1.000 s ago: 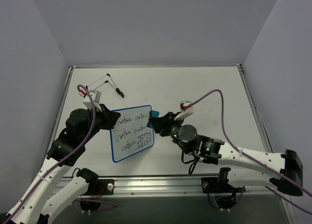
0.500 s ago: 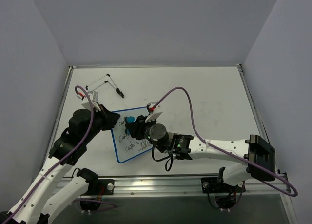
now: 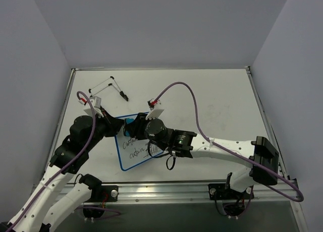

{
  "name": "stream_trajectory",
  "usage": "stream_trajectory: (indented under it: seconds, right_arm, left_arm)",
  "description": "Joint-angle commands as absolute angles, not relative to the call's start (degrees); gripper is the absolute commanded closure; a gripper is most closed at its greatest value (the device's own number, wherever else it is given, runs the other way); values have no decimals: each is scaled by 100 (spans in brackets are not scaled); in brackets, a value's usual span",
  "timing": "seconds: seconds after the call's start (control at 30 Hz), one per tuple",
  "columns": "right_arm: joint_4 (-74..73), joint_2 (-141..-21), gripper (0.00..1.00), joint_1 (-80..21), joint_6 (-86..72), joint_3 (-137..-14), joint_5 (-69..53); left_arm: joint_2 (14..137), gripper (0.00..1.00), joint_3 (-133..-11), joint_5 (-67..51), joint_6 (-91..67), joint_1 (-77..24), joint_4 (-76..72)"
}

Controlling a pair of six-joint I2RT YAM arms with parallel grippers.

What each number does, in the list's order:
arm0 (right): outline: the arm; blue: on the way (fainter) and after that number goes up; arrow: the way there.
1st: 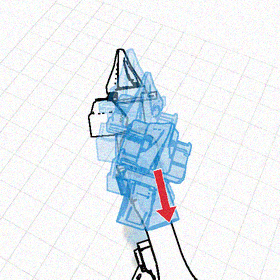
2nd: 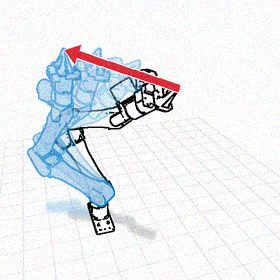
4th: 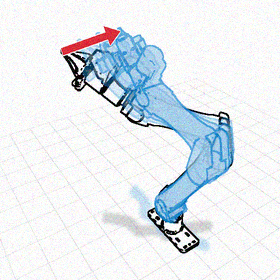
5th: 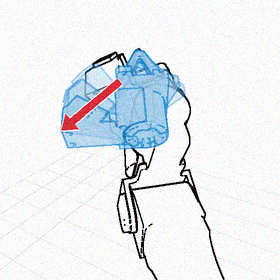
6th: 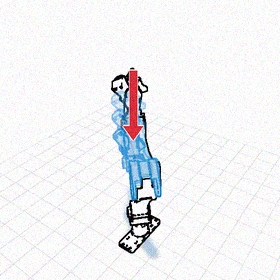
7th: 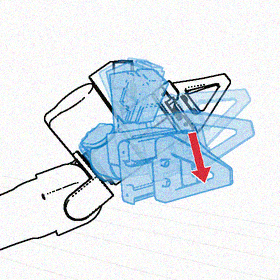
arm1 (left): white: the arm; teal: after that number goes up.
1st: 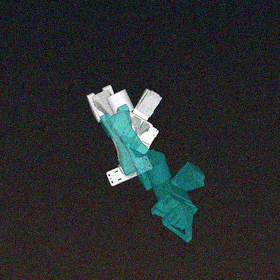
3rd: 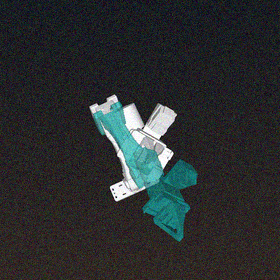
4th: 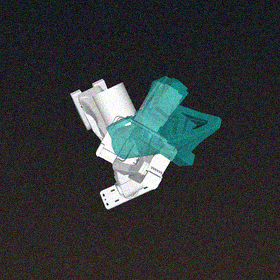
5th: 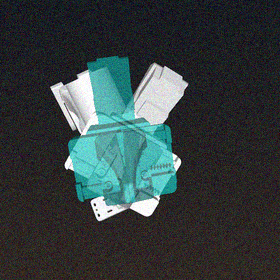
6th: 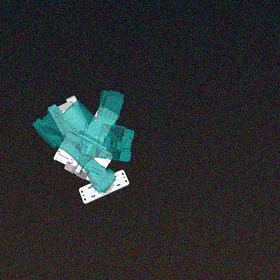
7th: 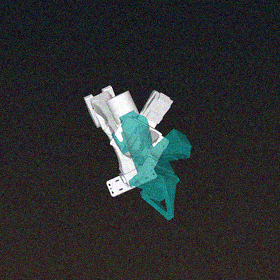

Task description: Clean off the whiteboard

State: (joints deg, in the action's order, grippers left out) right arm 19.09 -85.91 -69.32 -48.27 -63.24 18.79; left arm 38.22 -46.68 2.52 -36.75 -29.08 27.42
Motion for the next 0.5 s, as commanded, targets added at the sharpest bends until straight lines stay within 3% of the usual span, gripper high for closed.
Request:
stream_trajectory:
  seconds: [0.0, 0.47]
  right_arm:
    - [1546, -8640, 100, -6873, -5536, -6337, 1829]
    - [1828, -8631, 100, -7005, -5511, -6091, 836]
  left_arm:
    - [3779, 98, -4579, 18, -3032, -2962, 3340]
    - [3472, 98, -4562, -246, -2874, -2971, 3103]
